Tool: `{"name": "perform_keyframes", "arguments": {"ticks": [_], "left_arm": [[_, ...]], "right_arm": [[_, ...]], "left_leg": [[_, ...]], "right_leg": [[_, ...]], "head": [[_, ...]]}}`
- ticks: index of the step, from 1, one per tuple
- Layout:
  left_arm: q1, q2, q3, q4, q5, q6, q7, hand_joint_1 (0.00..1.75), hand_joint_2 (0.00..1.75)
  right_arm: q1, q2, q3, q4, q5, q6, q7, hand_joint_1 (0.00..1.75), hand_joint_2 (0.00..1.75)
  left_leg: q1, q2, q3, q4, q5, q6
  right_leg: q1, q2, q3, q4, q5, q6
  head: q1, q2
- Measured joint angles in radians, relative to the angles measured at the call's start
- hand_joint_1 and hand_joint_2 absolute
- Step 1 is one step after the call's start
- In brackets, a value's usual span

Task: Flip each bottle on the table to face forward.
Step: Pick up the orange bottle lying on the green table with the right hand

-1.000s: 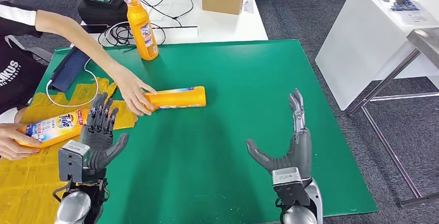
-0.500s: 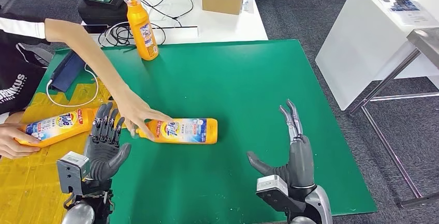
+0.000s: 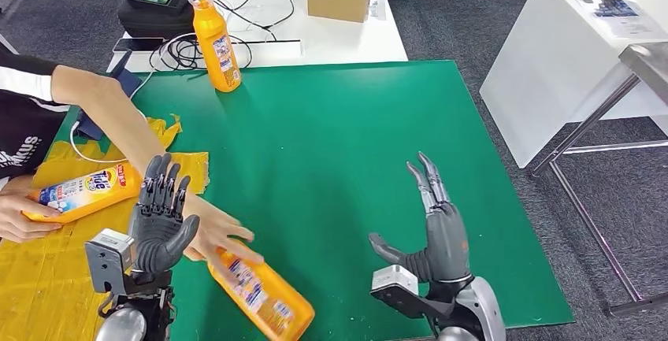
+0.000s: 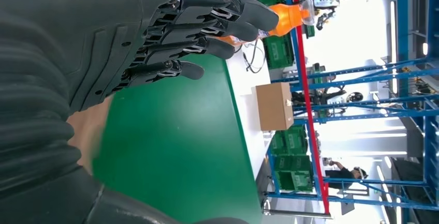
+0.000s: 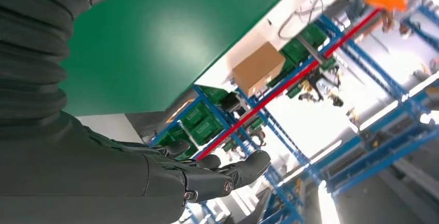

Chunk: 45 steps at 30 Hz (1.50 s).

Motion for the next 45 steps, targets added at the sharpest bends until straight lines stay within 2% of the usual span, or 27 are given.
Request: {"name": "perform_keyframes", "arguments": {"ticks": [7,15,25,30,36,45], "left_arm": [[-0.029,-0.01,-0.002,0.011,0.008,-0.02,0.006,0.0,1.75],[-0.055,-0.017,-0.002,0.035,0.015,-0.027,0.009,0.0,1.75],[-0.063,-0.017,-0.002,0.047,0.018,-0.027,0.009,0.0,1.75],[-0.063,-0.017,-0.002,0.048,0.018,-0.027,0.009,0.0,1.75],[-0.067,-0.017,-0.002,0.058,0.018,-0.027,0.009,0.0,1.75],[-0.081,-0.018,-0.002,0.077,0.02,-0.027,0.009,0.0,1.75]], "right_arm": [[-0.111,0.0,0.083,0.124,0.075,0.094,0.045,0.0,1.75],[-0.201,0.01,0.205,0.24,0.07,0.121,0.056,0.0,1.75],[-0.233,0.014,0.259,0.297,0.054,0.134,0.073,0.0,1.75],[-0.253,0.013,0.276,0.333,0.082,0.173,0.125,0.0,1.75],[-0.277,0.013,0.309,0.377,0.071,0.207,0.137,0.0,1.75],[-0.323,-0.007,0.375,0.518,0.148,0.258,0.243,0.0,1.75]], "left_leg": [[0.0,0.0,0.0,0.0,0.001,0.001],[0.0,0.0,0.0,0.0,0.001,0.001],[0.0,0.0,0.0,0.0,0.001,0.001],[0.0,0.0,0.0,0.0,0.001,0.001],[0.0,0.0,0.0,0.0,0.001,0.001],[0.0,0.0,0.0,0.0,0.001,0.001]], "right_leg": [[0.0,0.0,0.0,0.0,0.001,0.0],[0.0,0.0,0.0,0.0,0.0,0.0],[0.0,0.0,0.0,0.0,0.0,0.0],[0.0,0.0,0.0,0.0,0.0,0.0],[0.0,0.0,0.0,0.0,0.0,0.0],[0.0,0.0,0.0,0.0,0.0,0.0]], "head": [[0.0,0.0],[0.0,0.0],[0.0,0.0],[0.0,0.0],[0.0,0.0],[0.0,0.0]]}}
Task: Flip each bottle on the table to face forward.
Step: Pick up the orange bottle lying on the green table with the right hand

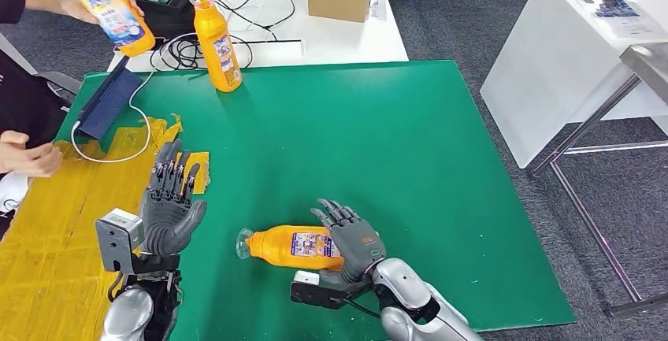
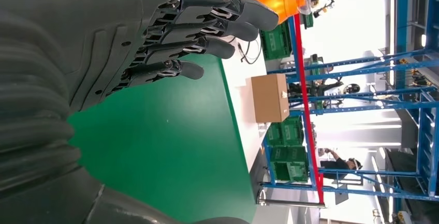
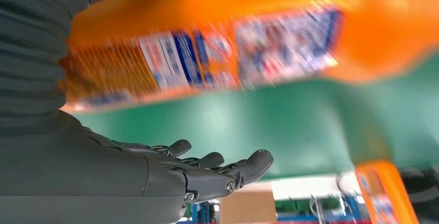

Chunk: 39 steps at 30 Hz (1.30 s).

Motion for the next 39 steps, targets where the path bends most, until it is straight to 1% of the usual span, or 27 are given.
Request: {"name": "perform_keyframes", "arguments": {"ticks": [9,12,15,16,17,20,21,22,31,37,39], "left_arm": [[-0.001,0.0,0.0,0.003,0.005,0.0,0.0,0.0,1.75],[-0.006,-0.002,0.0,0.01,0.01,0.001,0.002,0.0,1.75],[-0.007,-0.002,0.0,0.014,0.013,0.002,0.003,0.0,1.75],[-0.006,-0.002,0.001,0.015,0.014,0.003,0.003,0.0,1.75],[-0.006,-0.002,0.001,0.015,0.014,0.003,0.003,0.0,1.75],[-0.003,-0.002,0.003,0.015,0.014,0.004,0.003,0.0,1.75],[-0.002,-0.002,0.003,0.015,0.015,0.004,0.003,0.0,1.75],[-0.001,-0.002,0.003,0.015,0.015,0.004,0.003,0.0,1.75],[0.002,-0.005,0.004,0.015,0.015,0.004,0.006,0.0,1.75],[0.004,-0.006,0.004,0.015,0.015,0.004,0.006,0.0,1.75],[0.006,-0.006,0.004,0.015,0.015,0.004,0.006,0.0,1.75]], "right_arm": [[-0.012,-0.008,0.016,0.042,0.006,0.003,0.007,0.0,1.75],[-0.028,-0.025,0.03,0.072,0.033,0.011,0.043,0.01,1.75],[-0.029,-0.037,0.035,0.08,0.071,-0.011,0.089,0.02,1.75],[-0.027,-0.039,0.035,0.08,0.081,-0.017,0.1,0.05,1.75],[-0.026,-0.041,0.035,0.079,0.088,-0.021,0.107,0.25,1.75],[-0.021,-0.043,0.034,0.076,0.098,-0.024,0.117,1.47,1.75],[-0.02,-0.043,0.033,0.073,0.099,-0.025,0.118,1.71,1.75],[-0.017,-0.043,0.03,0.07,0.099,-0.027,0.118,1.75,1.75],[0.003,-0.029,-0.007,0.043,0.087,-0.043,0.116,1.75,1.75],[0.024,-0.004,-0.044,0.02,0.055,-0.066,0.103,1.75,1.75],[0.031,0.006,-0.058,0.009,0.037,-0.087,0.091,1.75,1.75]], "left_leg": [[0.0,0.0,0.0,0.0,0.0,0.0],[0.0,0.0,0.001,0.0,0.0,0.0],[0.0,0.0,0.001,0.0,0.0,0.0],[0.0,0.0,0.001,0.0,0.0,0.0],[0.0,0.0,0.001,0.0,0.0,0.001],[0.0,0.0,0.001,0.0,0.0,0.001],[0.0,0.0,0.001,0.0,0.0,0.001],[0.0,0.0,0.001,0.0,0.0,0.001],[0.0,-0.001,0.001,0.0,0.0,0.001],[0.0,-0.001,0.001,0.0,0.0,0.001],[0.0,-0.001,0.001,0.0,0.0,0.001]], "right_leg": [[0.0,0.0,0.0,0.0,0.0,0.0],[0.0,0.0,0.0,0.0,0.0,0.0],[0.0,0.0,0.001,0.0,0.0,0.0],[0.0,0.0,0.001,0.0,0.0,0.0],[0.0,0.0,0.002,0.0,0.0,0.0],[0.0,0.0,0.002,0.0,0.0,0.0],[0.0,0.0,0.002,0.0,0.0,0.0],[0.0,0.0,0.002,0.0,0.0,0.0],[0.0,0.0,0.001,0.0,0.0,0.0],[0.0,0.0,0.001,0.0,0.0,0.0],[0.0,0.0,0.001,0.0,0.0,0.0]], "head": [[0.0,0.0],[0.0,0.0],[0.0,0.0],[0.0,0.0],[0.0,0.0],[0.0,0.0],[0.0,0.0],[0.0,0.0],[0.0,0.0],[0.0,0.0],[0.0,0.0]]}}
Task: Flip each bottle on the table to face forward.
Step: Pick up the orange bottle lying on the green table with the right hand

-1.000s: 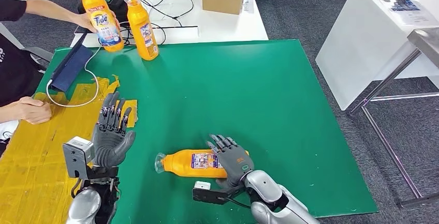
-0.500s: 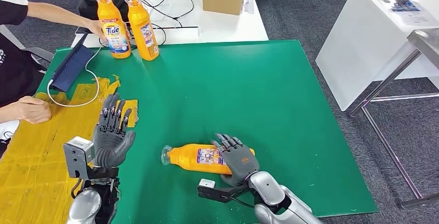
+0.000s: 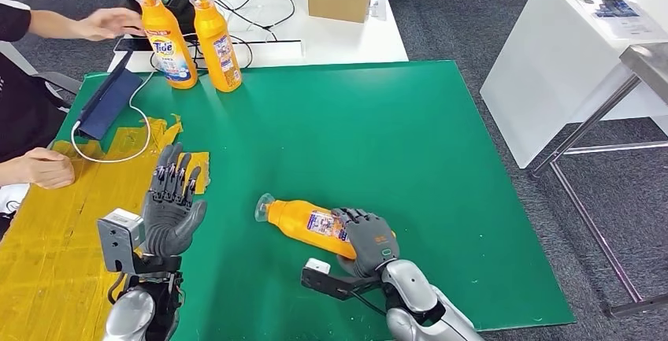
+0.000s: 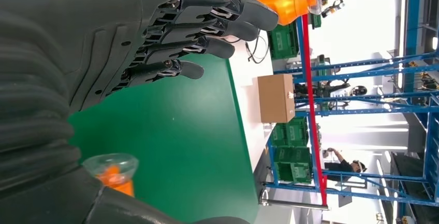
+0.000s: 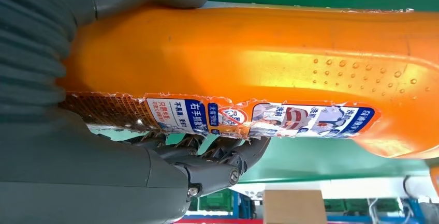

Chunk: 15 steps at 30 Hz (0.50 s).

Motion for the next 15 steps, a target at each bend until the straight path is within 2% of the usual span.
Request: {"name": "perform_keyframes", "arguments": {"ticks": [2,9,12,15], "left_arm": [[0.003,-0.001,0.0,0.0,0.001,-0.001,0.001,0.0,1.75],[0.022,-0.001,-0.014,-0.007,0.071,-0.081,0.008,0.0,1.75],[0.021,-0.001,-0.043,-0.004,0.088,-0.105,0.009,0.0,1.75],[0.012,-0.001,-0.073,0.008,0.103,-0.119,0.01,0.0,1.75]], "right_arm": [[0.013,0.014,-0.019,-0.019,-0.029,-0.06,-0.029,1.75,1.75],[0.092,0.099,-0.123,-0.199,-0.163,-0.377,-0.2,1.75,1.75],[0.118,0.133,-0.162,-0.257,-0.231,-0.448,-0.278,1.75,1.75],[0.127,0.162,-0.176,-0.278,-0.281,-0.454,-0.334,1.75,1.75]], "left_leg": [[0.0,0.0,0.0,0.0,0.0,0.0],[0.0,0.0,0.0,0.0,0.0,0.0],[0.0,0.0,-0.001,0.0,0.0,0.0],[0.0,0.001,-0.001,0.0,0.0,0.0]], "right_leg": [[0.0,0.0,0.0,0.0,0.0,0.0],[0.0,0.0,-0.001,0.0,0.0,0.0],[0.0,0.0,-0.001,0.0,0.0,0.0],[0.0,0.0,-0.001,0.0,0.0,0.0]], "head": [[0.0,0.0],[0.0,0.0],[0.0,0.0],[0.0,0.0]]}}
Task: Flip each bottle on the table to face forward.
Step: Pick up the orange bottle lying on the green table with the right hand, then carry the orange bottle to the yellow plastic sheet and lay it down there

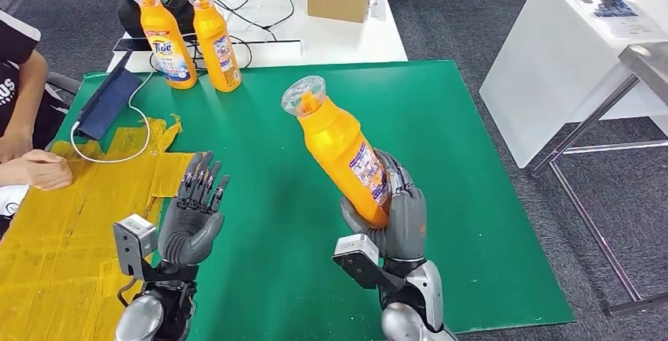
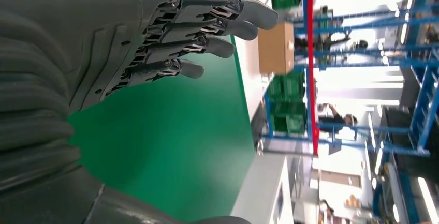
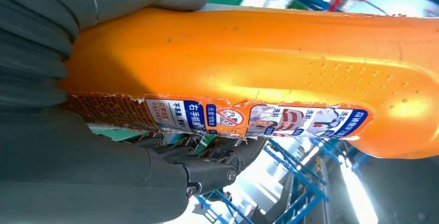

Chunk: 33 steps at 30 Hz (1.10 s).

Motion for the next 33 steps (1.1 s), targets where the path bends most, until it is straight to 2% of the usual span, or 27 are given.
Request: {"name": "perform_keyframes", "arguments": {"ticks": [6,9,13,21,22,26,27,33], "left_arm": [[-0.016,0.0,-0.041,0.021,0.011,-0.016,-0.001,0.0,1.75],[-0.021,0.0,-0.059,0.024,0.014,-0.035,-0.007,0.0,1.75],[-0.034,0.0,-0.095,0.025,0.012,-0.051,-0.013,0.0,1.75],[-0.054,0.0,-0.123,0.027,0.003,-0.036,-0.011,0.0,1.75],[-0.055,0.0,-0.122,0.028,0.003,-0.034,-0.011,0.05,1.75],[-0.055,0.001,-0.119,0.037,0.005,-0.022,-0.016,1.7,1.75],[-0.055,0.001,-0.118,0.039,0.005,-0.018,-0.017,1.75,1.75],[-0.055,0.001,-0.107,0.052,0.006,0.003,-0.025,1.75,1.75]], "right_arm": [[-0.001,0.041,0.007,0.006,-0.035,0.052,-0.023,1.75,1.75],[-0.016,0.048,0.023,0.032,-0.056,0.137,-0.019,1.75,1.75],[-0.053,0.067,0.078,0.108,-0.069,0.237,-0.018,1.75,1.75],[-0.103,0.094,0.233,0.194,-0.039,0.31,-0.024,1.75,1.75],[-0.107,0.094,0.248,0.197,-0.035,0.311,-0.024,1.75,1.75],[-0.127,0.087,0.282,0.202,-0.024,0.307,-0.022,1.75,1.75],[-0.13,0.084,0.288,0.202,-0.023,0.305,-0.022,1.75,1.75],[-0.138,0.071,0.306,0.202,-0.028,0.299,-0.018,1.75,1.75]], "left_leg": [[0.0,0.0,0.0,0.0,0.0,0.0],[0.0,0.0,0.0,0.0,0.0,0.0],[0.0,-0.002,0.0,0.0,0.0,0.0],[0.0,-0.002,-0.001,0.0,0.0,0.0],[0.0,-0.002,-0.001,0.0,0.0,0.0],[0.0,-0.001,-0.001,0.0,0.0,0.0],[0.0,-0.001,-0.001,0.0,0.0,0.0],[0.0,-0.001,-0.001,0.0,0.0,0.0]], "right_leg": [[0.0,0.0,0.0,0.0,0.0,0.0],[0.0,0.0,0.0,0.0,0.0,0.0],[0.0,0.0,0.0,0.0,0.0,0.0],[0.0,0.0,0.0,0.0,0.0,0.0],[0.0,0.0,0.0,0.0,0.0,0.0],[0.0,0.0,0.0,0.0,0.0,0.0],[0.0,0.0,0.0,0.0,0.0,0.0],[0.0,0.0,0.0,0.0,0.0,0.0]], "head": [[0.0,0.0],[0.0,0.0],[0.0,0.0],[0.0,0.0],[0.0,0.0],[0.0,0.0],[0.0,0.0],[0.0,0.0]]}}
